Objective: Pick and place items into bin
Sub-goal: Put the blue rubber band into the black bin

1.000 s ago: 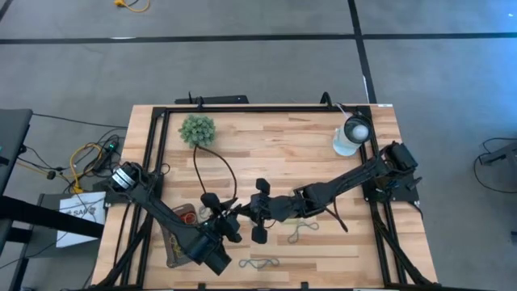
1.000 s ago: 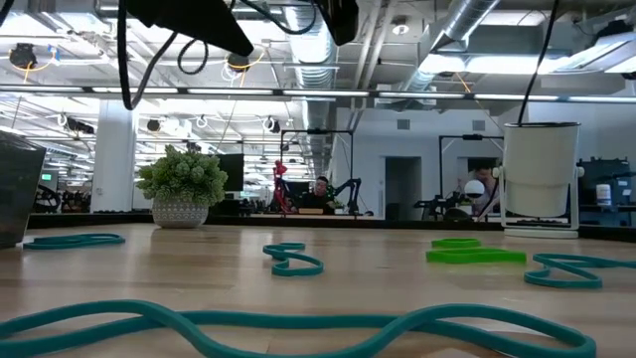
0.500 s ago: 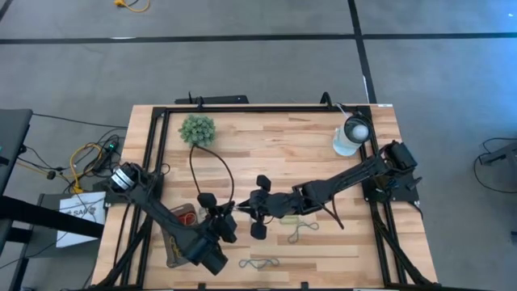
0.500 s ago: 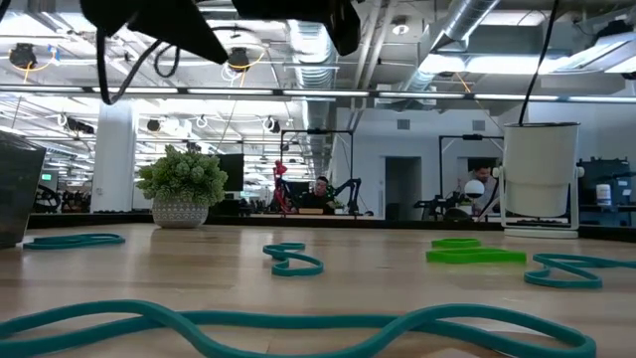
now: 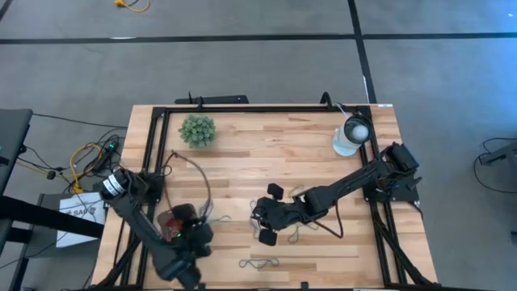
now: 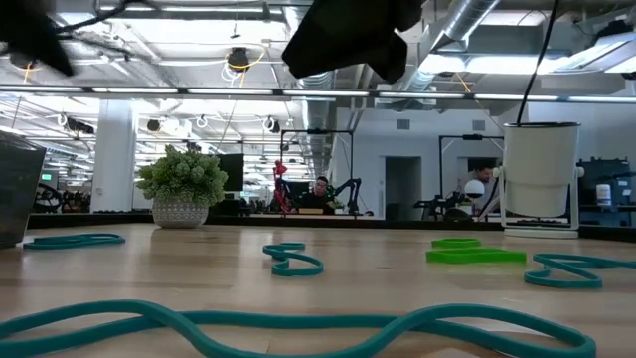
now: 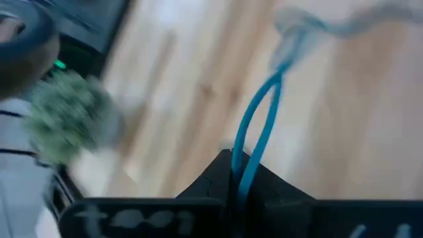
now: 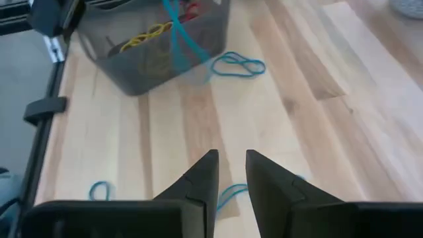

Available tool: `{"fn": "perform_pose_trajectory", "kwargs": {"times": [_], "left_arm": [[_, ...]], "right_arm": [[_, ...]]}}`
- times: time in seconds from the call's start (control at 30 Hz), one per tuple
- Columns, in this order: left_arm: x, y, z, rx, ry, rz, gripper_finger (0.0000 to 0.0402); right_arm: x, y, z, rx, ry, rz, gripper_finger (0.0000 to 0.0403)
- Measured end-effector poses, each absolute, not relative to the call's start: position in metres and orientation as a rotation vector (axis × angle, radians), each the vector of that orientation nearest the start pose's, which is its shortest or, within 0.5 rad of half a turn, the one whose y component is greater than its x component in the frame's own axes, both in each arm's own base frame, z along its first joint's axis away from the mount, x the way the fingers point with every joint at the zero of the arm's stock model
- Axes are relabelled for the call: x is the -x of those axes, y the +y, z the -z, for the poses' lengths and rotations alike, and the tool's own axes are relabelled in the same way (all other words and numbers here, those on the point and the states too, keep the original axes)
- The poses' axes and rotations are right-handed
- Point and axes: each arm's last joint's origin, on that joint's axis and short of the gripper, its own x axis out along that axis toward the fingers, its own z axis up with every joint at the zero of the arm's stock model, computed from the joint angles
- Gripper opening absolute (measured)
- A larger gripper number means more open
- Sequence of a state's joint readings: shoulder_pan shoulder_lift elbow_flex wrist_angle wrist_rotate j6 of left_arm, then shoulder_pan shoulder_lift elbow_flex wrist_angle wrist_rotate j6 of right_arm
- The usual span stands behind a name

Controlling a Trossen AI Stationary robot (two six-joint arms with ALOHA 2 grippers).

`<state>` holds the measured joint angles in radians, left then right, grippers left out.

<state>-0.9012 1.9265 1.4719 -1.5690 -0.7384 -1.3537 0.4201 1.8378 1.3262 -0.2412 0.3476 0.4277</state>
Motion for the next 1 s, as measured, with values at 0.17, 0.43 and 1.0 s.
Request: {"fn": "perform_pose_trajectory", "kwargs": {"times": [0.17, 0.43, 1.0], "left_arm": [[-0.183, -0.258, -0.219, -0.190, 1.093, -0.687, 0.0000], [-0.152, -0.277, -0.216, 0.011, 1.096, -0.757, 0.0000], [-0.146, -0.276, -0.168, 0.099, 1.144, -0.680, 0.0000]], "right_arm": [[-0.368, 0.162, -0.226, -0.114, 0.691, 0.075, 0.0072], [-0.367, 0.164, -0.226, -0.105, 0.677, 0.097, 0.0072], [-0.368, 0.162, -0.226, -0.115, 0.677, 0.102, 0.0072]]}}
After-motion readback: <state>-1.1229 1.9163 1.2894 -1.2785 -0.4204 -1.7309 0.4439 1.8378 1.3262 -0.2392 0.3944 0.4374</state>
